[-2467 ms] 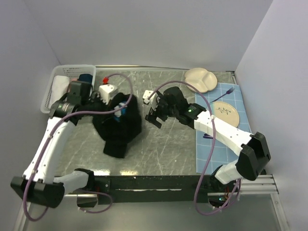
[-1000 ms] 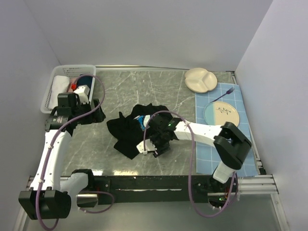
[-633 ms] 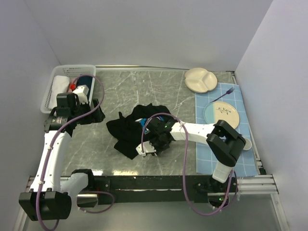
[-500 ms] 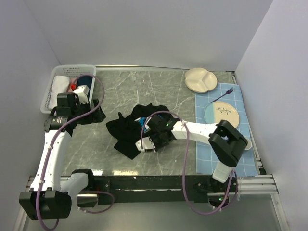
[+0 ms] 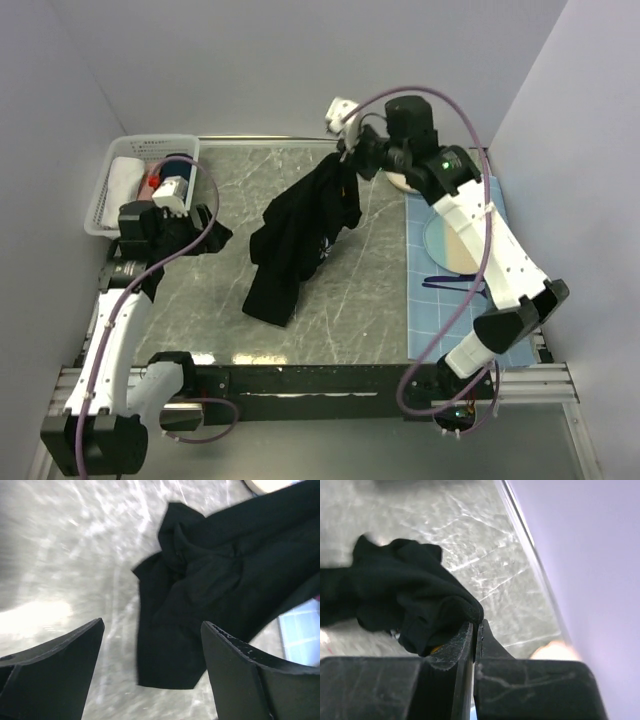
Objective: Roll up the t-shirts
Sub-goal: Pick up the T-shirt from the center of the board, then flatten out the T-shirt at the center of the board.
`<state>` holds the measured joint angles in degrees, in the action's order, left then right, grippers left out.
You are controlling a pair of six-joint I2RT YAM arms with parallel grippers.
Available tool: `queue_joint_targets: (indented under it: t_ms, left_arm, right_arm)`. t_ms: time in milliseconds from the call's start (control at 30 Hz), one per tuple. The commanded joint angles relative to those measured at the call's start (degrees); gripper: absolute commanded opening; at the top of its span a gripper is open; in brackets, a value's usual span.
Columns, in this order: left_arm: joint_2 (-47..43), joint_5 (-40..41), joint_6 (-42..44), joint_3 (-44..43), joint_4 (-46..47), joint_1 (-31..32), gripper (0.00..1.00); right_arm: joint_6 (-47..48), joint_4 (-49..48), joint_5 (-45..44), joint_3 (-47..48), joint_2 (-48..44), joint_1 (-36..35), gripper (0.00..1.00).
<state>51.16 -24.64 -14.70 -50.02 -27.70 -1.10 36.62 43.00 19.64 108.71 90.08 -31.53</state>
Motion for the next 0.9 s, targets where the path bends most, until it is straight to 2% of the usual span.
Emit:
queue_joint_targets:
  t_ms: [0,100,200,333,500,667,767,800,867]
  left_arm:
    - [7.9,-4.5,-9.4,3.0,6.2,4.0,0.84]
    - [13.8,-3.3,-14.5,6.8,10.5,5.2,0.83]
    - [16.4,-1.2,-14.3,9.3,9.9,5.9,0.83]
    - [17.1,-2.5,-15.2,13.2,12.0,9.3,0.83]
    - [23.0,0.1,-15.3,13.7,10.7,12.6,0.83]
    - [29.1,5.8,-17.2,12.1,9.3,13.1,0.82]
    - [32.7,5.4,-17.1,10.4,9.5,13.1,0.80]
    - [34.7,3.3,-16.8,9.2,10.6,13.6,0.78]
    - [36.5,0.4,-15.6,7.9,11.8,14.7,0.57]
  right_arm:
    - [-15.5,2.6,4.7,-0.9,5.7,5.9,0.00]
    - [-18.3,1.6,5.1,-2.2,6.1,6.7,0.00]
    - [-18.3,1.6,5.1,-3.9,5.3,7.4,0.00]
    - [-20.4,2.9,7.0,-3.9,4.4,11.1,0.00]
    - [-23.7,2.7,10.7,-6.2,3.0,14.7,0.00]
    - [-24.7,2.0,11.3,-7.2,3.3,15.5,0.00]
    - [-25.3,1.9,12.1,-6.9,3.3,15.8,0.00]
    - [-25.5,1.5,12.1,-7.0,2.8,15.8,0.00]
    - [-26.4,0.9,12.0,-8.0,2.8,15.8,0.00]
